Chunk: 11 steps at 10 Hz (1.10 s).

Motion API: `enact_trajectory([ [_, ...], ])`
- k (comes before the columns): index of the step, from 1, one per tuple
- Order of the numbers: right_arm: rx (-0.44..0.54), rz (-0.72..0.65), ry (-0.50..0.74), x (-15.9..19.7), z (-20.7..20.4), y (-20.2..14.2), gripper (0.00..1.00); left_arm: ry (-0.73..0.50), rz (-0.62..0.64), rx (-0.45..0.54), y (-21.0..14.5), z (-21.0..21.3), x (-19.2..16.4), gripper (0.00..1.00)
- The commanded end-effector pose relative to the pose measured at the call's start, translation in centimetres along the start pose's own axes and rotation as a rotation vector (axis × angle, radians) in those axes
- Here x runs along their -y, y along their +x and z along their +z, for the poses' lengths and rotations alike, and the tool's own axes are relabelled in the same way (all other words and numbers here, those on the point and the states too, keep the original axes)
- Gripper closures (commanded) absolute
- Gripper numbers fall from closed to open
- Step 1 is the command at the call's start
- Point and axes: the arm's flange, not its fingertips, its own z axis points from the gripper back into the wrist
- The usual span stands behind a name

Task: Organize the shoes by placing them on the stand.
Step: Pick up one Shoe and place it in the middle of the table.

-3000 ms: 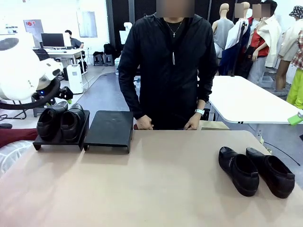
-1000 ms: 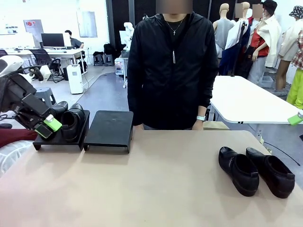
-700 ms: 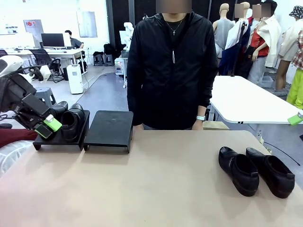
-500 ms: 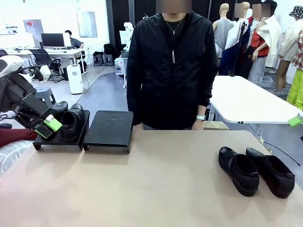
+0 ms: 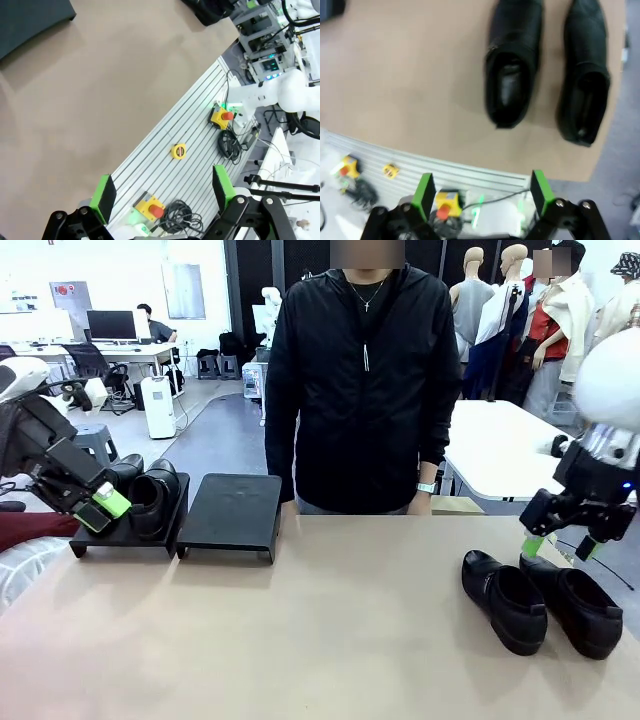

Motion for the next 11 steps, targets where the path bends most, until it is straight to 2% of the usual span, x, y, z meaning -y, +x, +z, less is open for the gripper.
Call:
enact_trajectory([
  [1, 0.02, 0.037, 0.065, -0.2, 1.7, -1.9, 0.0, -0.012, 0.002, -0.003, 0.1, 0.3, 0.1, 0.0],
  [2, 0.02, 0.037, 0.065, -0.2, 1.7, -1.9, 0.0, -0.012, 0.002, -0.003, 0.1, 0.3, 0.1, 0.0],
  [3, -0.009, -0.003, 0.004, 0.2, -0.6, 0.5, 0.0, -0.012, 0.002, -0.003, 0.1, 0.3, 0.1, 0.0],
  [4, 0.037, -0.076, -0.082, 0.4, -2.2, 1.6, 0.0, -0.012, 0.002, -0.003, 0.1, 0.3, 0.1, 0.0],
  [5, 0.042, -0.128, -0.101, 1.0, -3.9, 2.9, 0.0, -0.012, 0.002, -0.003, 0.1, 0.3, 0.1, 0.0],
  [7, 0.087, -0.151, -0.08, 2.5, -6.6, 5.2, 0.0, -0.012, 0.002, -0.003, 0.1, 0.3, 0.1, 0.0],
  [8, 0.093, -0.115, -0.06, 3.4, -8.1, 6.5, 0.0, -0.012, 0.002, -0.003, 0.1, 0.3, 0.1, 0.0],
  [11, 0.087, -0.21, -0.094, 5.4, -11.0, 8.4, 0.0, -0.012, 0.002, -0.003, 0.1, 0.3, 0.1, 0.0],
])
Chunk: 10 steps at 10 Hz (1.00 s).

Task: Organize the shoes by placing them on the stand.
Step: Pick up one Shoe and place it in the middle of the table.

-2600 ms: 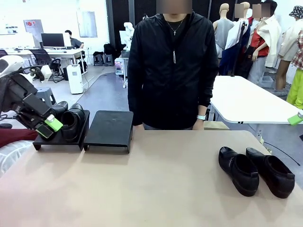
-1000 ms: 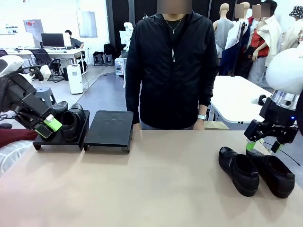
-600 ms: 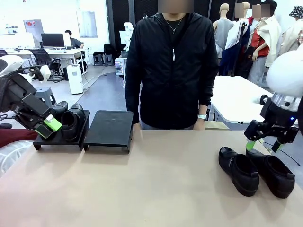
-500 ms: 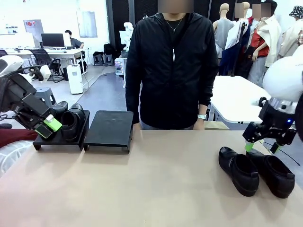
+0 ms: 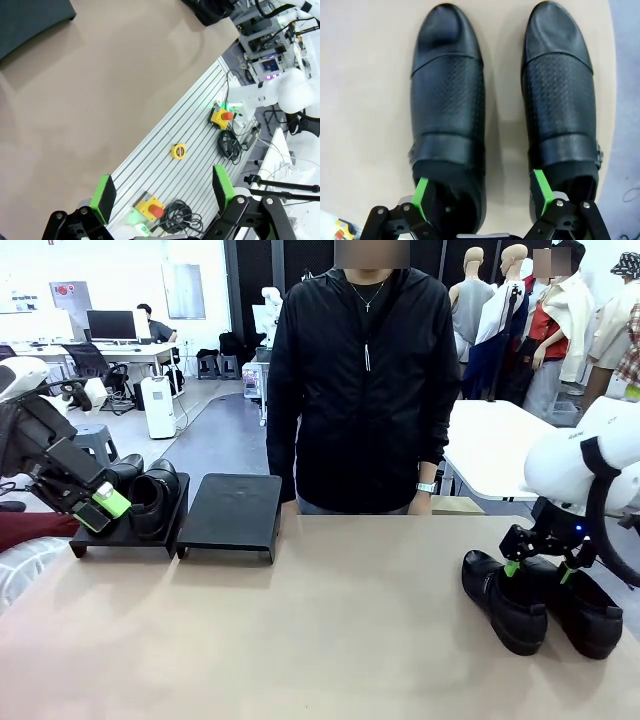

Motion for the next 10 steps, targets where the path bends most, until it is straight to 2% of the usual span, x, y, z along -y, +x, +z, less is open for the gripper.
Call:
enact_trajectory([
  [1, -0.009, -0.031, 0.001, -0.4, -0.2, 0.9, 0.0, -0.013, 0.001, -0.003, 0.1, 0.3, 0.1, 0.0],
  [5, -0.049, -0.06, -0.015, -1.1, -0.7, 0.7, 0.0, -0.013, 0.001, -0.003, 0.1, 0.3, 0.1, 0.0],
  [9, -0.113, -0.025, -0.056, -1.8, -1.4, 0.4, 0.0, -0.013, 0.001, -0.003, 0.1, 0.3, 0.1, 0.0],
  [10, -0.13, -0.028, -0.057, -1.8, -1.3, 0.4, 0.6, -0.013, 0.001, -0.003, 0.1, 0.3, 0.1, 0.0],
])
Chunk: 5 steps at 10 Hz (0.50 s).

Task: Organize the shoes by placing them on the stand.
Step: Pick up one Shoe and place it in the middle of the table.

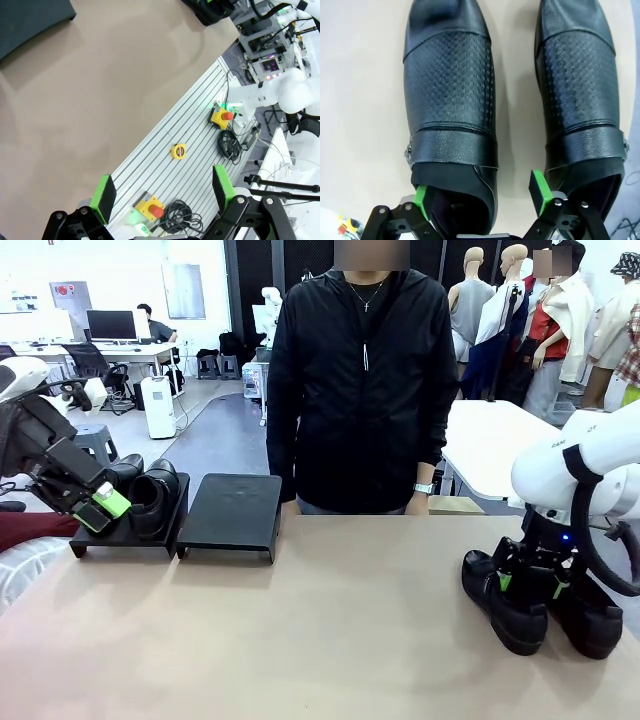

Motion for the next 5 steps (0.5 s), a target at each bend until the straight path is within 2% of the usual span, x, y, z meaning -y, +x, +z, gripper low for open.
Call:
enact_trajectory([
  [1, -0.032, -0.009, -0.048, -0.59, 0.51, 0.82, 1.0, -0.012, 0.001, -0.003, 0.08, 0.25, 0.1, 0.0],
  [5, -0.053, -0.011, -0.052, -0.65, 0.3, 0.57, 1.0, -0.012, 0.001, -0.003, 0.08, 0.25, 0.1, 0.0],
])
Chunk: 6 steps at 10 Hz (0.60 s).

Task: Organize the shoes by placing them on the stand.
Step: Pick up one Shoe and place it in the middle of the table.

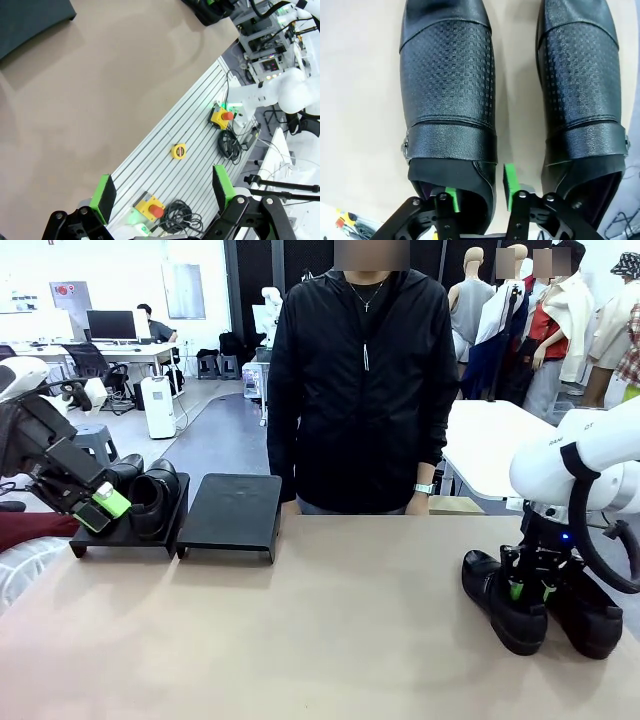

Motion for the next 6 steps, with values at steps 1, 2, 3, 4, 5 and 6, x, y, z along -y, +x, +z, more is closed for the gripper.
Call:
enact_trajectory([
  [1, -0.006, -0.018, -0.043, -0.6, 0.4, 0.2, 1.0, -0.012, 0.001, -0.003, 0.1, 0.3, 0.1, 0.0],
  [2, -0.008, -0.019, -0.049, -0.6, 0.4, 0.1, 1.0, -0.012, 0.001, -0.003, 0.1, 0.3, 0.1, 0.0],
  [3, 0.001, -0.019, -0.064, -0.8, 0.4, -0.1, 1.0, -0.012, 0.001, -0.003, 0.1, 0.3, 0.1, 0.0],
  [4, 0.007, -0.007, -0.061, -1.1, 0.8, -0.5, 1.0, -0.012, 0.001, -0.003, 0.1, 0.3, 0.1, 0.0],
  [5, 0.013, -0.01, -0.056, -1.4, 1.5, -1.0, 1.0, -0.012, 0.001, -0.003, 0.1, 0.3, 0.1, 0.0],
  [6, 0.035, -0.062, -0.049, -1.7, 2.6, -2.1, 1.0, -0.012, 0.001, -0.003, 0.1, 0.3, 0.1, 0.0],
])
